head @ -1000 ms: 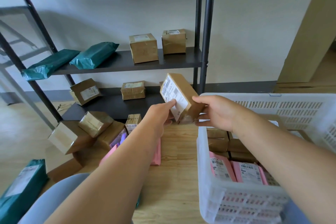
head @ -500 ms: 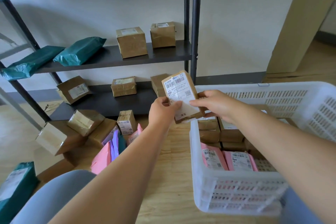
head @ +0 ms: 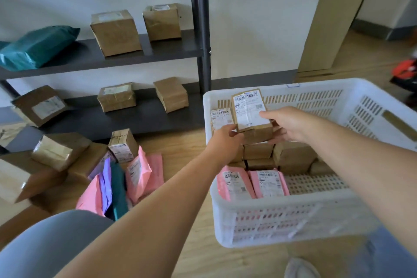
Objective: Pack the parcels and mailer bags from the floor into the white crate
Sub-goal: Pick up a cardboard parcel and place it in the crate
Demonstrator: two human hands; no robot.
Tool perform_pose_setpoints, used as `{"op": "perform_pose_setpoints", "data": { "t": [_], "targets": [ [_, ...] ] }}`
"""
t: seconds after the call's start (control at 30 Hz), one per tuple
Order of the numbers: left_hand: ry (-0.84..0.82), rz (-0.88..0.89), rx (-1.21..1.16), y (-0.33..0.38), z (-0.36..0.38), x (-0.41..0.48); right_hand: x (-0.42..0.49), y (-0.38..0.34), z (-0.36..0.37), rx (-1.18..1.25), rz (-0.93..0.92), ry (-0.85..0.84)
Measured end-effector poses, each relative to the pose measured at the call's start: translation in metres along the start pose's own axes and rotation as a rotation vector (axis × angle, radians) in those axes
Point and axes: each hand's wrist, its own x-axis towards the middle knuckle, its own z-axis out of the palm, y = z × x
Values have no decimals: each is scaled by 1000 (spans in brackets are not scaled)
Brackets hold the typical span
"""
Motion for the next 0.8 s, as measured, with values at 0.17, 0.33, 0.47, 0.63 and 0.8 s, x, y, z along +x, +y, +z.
{"op": "perform_pose_setpoints", "data": {
  "t": [0.17,0.33,0.47,0.63,0.8],
  "targets": [
    [-64,-45,19,-14,25,32,31,18,3,21,63,48],
    [-67,-167,18,-23,45,65,69,36,11,3,134,153],
    [-85,-228,36,-35,55,80,86,48,23,-22,238,193],
    [-81,-202,59,-38,55,93,102,60,32,46,238,251],
    [-7,-164,16,-33,48,94,111,63,32,119,148,290]
  ]
}}
